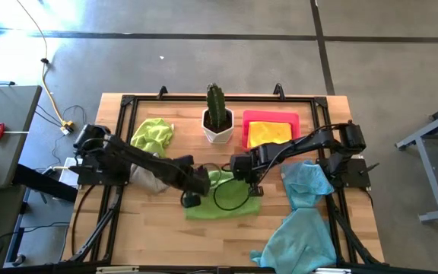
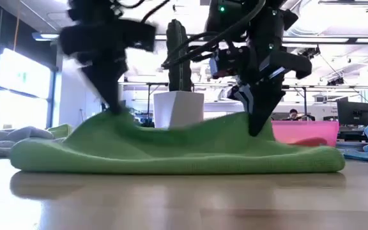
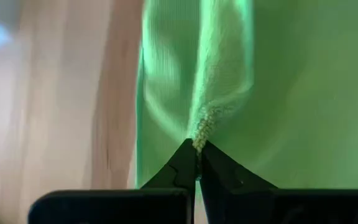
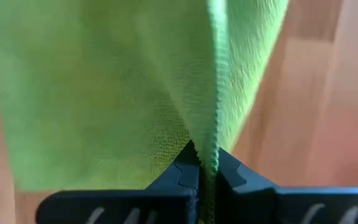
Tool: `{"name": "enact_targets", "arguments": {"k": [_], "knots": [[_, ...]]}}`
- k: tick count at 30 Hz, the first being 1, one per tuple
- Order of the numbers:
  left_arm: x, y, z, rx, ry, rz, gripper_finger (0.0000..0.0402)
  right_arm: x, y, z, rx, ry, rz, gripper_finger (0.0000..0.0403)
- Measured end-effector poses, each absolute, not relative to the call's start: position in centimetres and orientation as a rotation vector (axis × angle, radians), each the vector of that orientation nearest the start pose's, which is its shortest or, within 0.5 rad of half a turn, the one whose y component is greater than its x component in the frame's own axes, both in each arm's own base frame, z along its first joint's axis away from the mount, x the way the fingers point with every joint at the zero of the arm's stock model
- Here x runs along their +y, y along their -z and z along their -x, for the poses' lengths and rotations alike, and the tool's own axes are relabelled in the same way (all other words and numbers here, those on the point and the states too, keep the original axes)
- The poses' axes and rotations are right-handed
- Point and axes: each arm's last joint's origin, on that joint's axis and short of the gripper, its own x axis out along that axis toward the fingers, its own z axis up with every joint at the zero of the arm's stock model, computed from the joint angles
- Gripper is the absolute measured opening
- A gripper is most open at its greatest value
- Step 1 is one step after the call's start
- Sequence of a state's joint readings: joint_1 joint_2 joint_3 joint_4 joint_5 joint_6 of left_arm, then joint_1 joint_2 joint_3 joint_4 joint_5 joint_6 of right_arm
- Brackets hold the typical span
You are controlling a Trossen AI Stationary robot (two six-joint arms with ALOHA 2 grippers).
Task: Fold microfiber towels
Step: Fold the bottom green microfiber towel
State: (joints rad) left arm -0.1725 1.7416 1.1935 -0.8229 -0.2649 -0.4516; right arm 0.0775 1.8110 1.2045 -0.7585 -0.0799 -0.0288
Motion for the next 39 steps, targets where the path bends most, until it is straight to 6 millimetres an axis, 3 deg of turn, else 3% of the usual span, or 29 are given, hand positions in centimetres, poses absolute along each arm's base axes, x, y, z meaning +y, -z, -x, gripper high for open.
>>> {"name": "enact_targets", "arguments": {"k": [5,13,19,25,32,39], "knots": [[-3.9,-20.6,-31.5,1.238,-0.46,0.048,0.0,2.2,-17.7,-33.8,1.36,-0.147,0.061,0.0],[-3.5,-18.0,-30.4,1.301,-0.504,0.098,0.0,0.7,-17.6,-34.3,1.321,-0.08,0.093,0.0013],[-3.2,-17.3,-29.8,1.311,-0.58,0.098,0.0007,0.2,-17.6,-34.2,1.327,-0.063,0.078,0.01],[-3.2,-17.3,-29.6,1.321,-0.605,0.141,0.006,0.3,-18.2,-34.1,1.304,-0.02,0.049,0.0182],[-2.7,-17.9,-28.5,1.449,-0.631,-0.022,0.012,1.0,-20.1,-33.5,1.252,0.003,-0.006,0.0197],[-3.0,-17.8,-28.3,1.431,-0.727,0.197,0.0128,3.6,-20.8,-33.4,1.212,-0.008,-0.05,0.0197]]}}
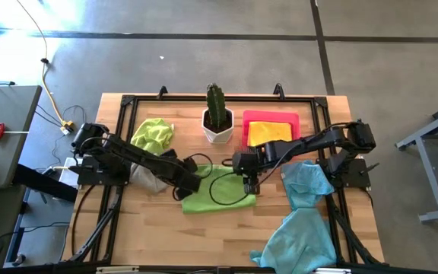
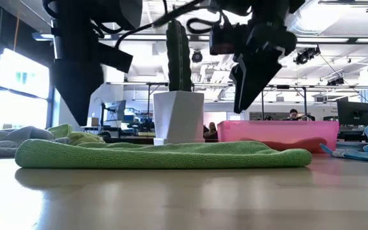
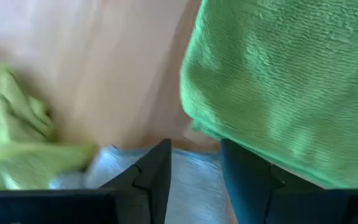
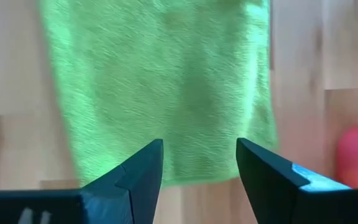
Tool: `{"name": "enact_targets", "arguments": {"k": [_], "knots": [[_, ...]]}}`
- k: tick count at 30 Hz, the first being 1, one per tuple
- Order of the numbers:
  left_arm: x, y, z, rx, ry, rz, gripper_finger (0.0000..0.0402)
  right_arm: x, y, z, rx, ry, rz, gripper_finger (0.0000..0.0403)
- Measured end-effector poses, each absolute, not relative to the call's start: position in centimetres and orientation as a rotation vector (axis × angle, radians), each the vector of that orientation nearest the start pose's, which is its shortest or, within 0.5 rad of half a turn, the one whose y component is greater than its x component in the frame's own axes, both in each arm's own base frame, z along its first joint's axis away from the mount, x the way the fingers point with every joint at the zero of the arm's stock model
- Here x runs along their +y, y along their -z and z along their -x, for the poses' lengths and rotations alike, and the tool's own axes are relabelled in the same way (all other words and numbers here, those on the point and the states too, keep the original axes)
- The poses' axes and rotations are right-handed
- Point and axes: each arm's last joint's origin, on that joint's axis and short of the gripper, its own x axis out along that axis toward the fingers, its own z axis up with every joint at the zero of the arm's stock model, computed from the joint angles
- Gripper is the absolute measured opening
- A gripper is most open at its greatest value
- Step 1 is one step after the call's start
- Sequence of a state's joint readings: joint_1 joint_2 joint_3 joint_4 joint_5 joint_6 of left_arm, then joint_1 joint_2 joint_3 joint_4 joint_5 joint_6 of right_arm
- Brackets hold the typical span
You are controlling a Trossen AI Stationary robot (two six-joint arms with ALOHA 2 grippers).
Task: Fold microfiber towels
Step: Fold the bottom green microfiber towel
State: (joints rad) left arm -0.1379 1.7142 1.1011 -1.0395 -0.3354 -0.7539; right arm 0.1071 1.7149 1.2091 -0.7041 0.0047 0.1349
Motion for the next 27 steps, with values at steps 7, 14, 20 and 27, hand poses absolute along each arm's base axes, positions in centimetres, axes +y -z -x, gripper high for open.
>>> {"name": "enact_targets", "arguments": {"k": [7,14,20,27], "knots": [[-3.2,-17.7,-28.2,1.444,-0.777,0.381,0.0128,6.7,-21.2,-33.8,1.107,-0.015,-0.071,0.0197],[-3.8,-17.7,-28.1,1.443,-0.771,0.386,0.0128,7.9,-21.6,-34.2,1.023,0.067,-0.139,0.0197],[-4.7,-17.7,-28.0,1.432,-0.771,0.384,0.0128,7.9,-21.6,-34.2,1.015,0.116,-0.225,0.0197],[-5.7,-17.7,-27.9,1.407,-0.781,0.384,0.0128,8.2,-21.0,-34.9,0.975,0.128,-0.193,0.0197]]}}
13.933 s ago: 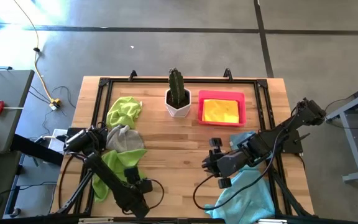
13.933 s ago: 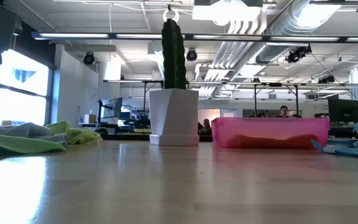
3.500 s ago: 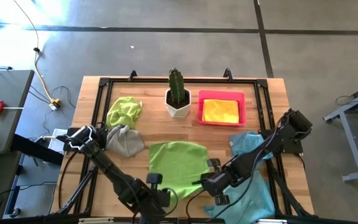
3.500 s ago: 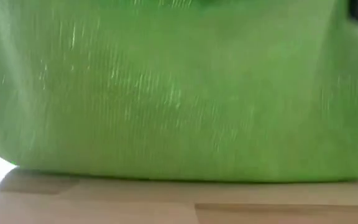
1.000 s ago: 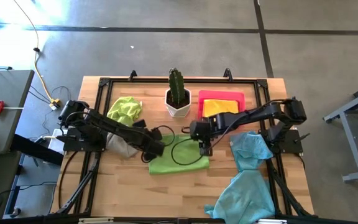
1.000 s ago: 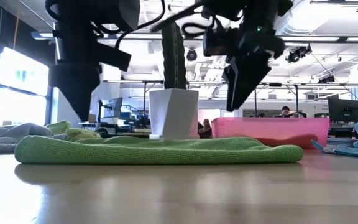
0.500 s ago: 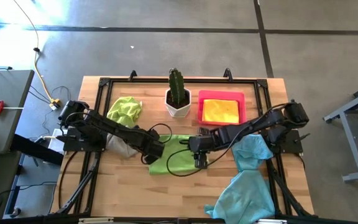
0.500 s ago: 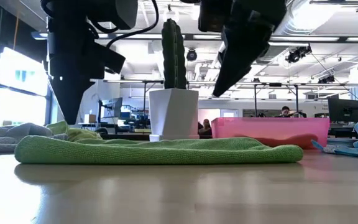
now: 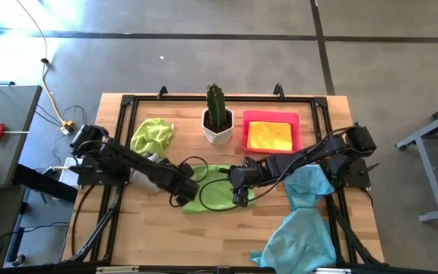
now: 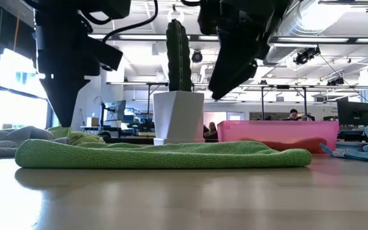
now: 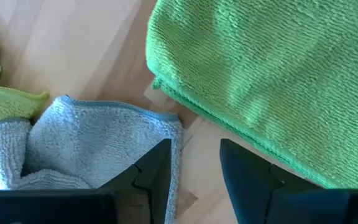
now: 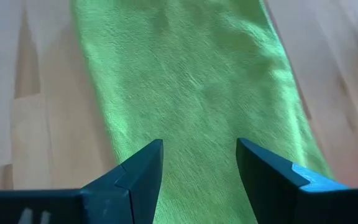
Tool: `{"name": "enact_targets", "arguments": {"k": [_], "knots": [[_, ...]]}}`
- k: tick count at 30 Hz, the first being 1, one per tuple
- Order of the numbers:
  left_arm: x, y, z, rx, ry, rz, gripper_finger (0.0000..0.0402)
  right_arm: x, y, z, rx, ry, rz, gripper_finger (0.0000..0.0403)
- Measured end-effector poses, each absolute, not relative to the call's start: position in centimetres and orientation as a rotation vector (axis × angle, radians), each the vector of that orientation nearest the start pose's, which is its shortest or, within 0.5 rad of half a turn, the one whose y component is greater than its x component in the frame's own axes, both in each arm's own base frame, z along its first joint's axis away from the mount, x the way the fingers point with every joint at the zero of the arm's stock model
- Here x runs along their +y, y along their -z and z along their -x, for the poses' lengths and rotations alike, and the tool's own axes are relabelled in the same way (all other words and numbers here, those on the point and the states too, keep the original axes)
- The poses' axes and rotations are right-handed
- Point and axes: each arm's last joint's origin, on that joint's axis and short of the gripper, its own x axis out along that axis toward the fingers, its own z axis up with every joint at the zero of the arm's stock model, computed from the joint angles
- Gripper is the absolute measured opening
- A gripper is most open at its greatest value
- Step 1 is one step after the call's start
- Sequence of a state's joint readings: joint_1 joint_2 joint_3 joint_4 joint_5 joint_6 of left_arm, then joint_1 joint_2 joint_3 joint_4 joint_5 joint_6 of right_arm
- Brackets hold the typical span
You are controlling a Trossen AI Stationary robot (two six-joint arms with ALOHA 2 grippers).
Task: Fold microfiber towels
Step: Fold the bottom green microfiber towel
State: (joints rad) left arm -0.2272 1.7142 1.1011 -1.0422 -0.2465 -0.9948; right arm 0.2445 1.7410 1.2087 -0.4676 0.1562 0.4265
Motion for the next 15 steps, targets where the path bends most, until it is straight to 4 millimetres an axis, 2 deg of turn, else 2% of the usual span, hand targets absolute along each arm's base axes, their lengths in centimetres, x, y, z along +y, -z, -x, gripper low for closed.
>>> {"name": "enact_targets", "arguments": {"k": [11,15], "knots": [[-6.9,-17.7,-27.9,1.376,-0.766,0.396,0.0128,9.8,-17.5,-36.8,0.958,0.018,-0.037,0.0197],[-8.0,-17.7,-28.0,1.37,-0.655,0.326,0.0128,10.0,-16.4,-37.7,0.93,0.0,-0.028,0.0197]]}}
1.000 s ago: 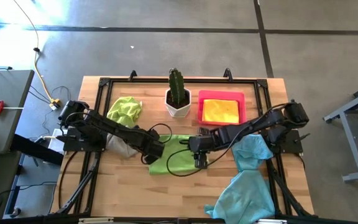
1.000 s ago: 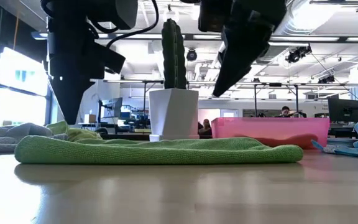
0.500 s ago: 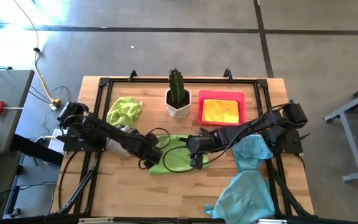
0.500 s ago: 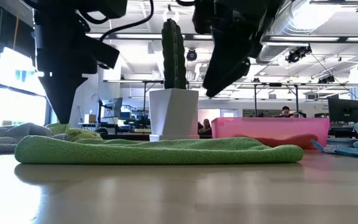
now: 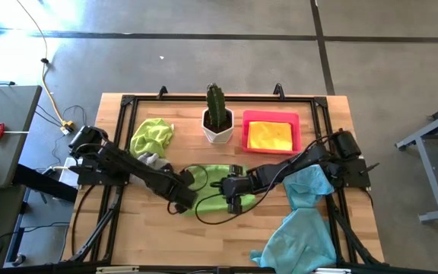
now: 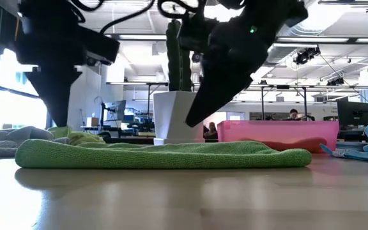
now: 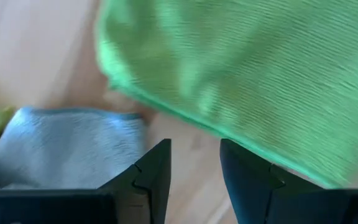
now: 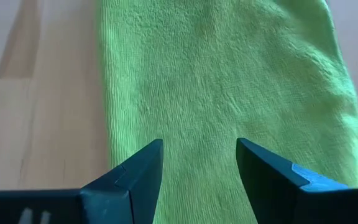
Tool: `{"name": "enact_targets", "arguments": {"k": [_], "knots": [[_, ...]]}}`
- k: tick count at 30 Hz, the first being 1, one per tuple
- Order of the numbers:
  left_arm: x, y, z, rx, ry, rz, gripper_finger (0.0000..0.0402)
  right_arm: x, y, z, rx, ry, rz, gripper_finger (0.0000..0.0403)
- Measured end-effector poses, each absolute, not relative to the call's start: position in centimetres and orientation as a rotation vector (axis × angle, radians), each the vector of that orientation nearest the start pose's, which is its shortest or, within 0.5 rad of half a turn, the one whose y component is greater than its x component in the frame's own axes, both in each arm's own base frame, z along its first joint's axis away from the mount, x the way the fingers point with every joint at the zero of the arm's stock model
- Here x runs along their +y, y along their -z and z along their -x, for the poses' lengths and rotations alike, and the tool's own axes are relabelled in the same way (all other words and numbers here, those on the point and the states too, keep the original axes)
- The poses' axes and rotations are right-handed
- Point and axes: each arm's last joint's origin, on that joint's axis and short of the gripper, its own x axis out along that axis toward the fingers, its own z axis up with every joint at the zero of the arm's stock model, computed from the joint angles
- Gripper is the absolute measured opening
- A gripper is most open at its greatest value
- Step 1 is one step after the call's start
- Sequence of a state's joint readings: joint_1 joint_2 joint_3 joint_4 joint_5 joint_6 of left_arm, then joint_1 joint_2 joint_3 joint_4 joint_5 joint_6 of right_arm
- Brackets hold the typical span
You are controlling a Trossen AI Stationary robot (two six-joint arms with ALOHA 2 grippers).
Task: Fold microfiber towels
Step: Fold the bottom green microfiber towel
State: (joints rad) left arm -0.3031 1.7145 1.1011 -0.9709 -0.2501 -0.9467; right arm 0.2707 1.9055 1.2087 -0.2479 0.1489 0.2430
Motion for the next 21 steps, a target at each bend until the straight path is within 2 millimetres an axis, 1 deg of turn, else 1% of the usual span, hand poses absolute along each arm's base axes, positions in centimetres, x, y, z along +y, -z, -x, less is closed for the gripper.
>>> {"name": "enact_targets", "arguments": {"k": [5,8,11,15,21], "knots": [[-9.8,-17.7,-28.4,1.346,-0.436,0.172,0.0128,10.4,-15.6,-38.0,0.918,0.036,-0.113,0.0197],[-10.6,-17.8,-28.7,1.295,-0.358,0.103,0.0128,10.6,-15.6,-37.9,0.907,0.107,-0.186,0.0197],[-11.1,-17.9,-29.0,1.23,-0.339,0.054,0.0128,10.9,-15.6,-37.7,0.894,0.198,-0.278,0.0197],[-11.1,-18.0,-29.3,1.184,-0.345,-0.004,0.0128,11.5,-14.5,-37.0,0.952,0.303,-0.376,0.0197],[-10.3,-18.1,-29.6,1.162,-0.393,-0.01,0.0128,13.0,-13.4,-35.2,1.05,0.431,-0.402,0.0197]]}}
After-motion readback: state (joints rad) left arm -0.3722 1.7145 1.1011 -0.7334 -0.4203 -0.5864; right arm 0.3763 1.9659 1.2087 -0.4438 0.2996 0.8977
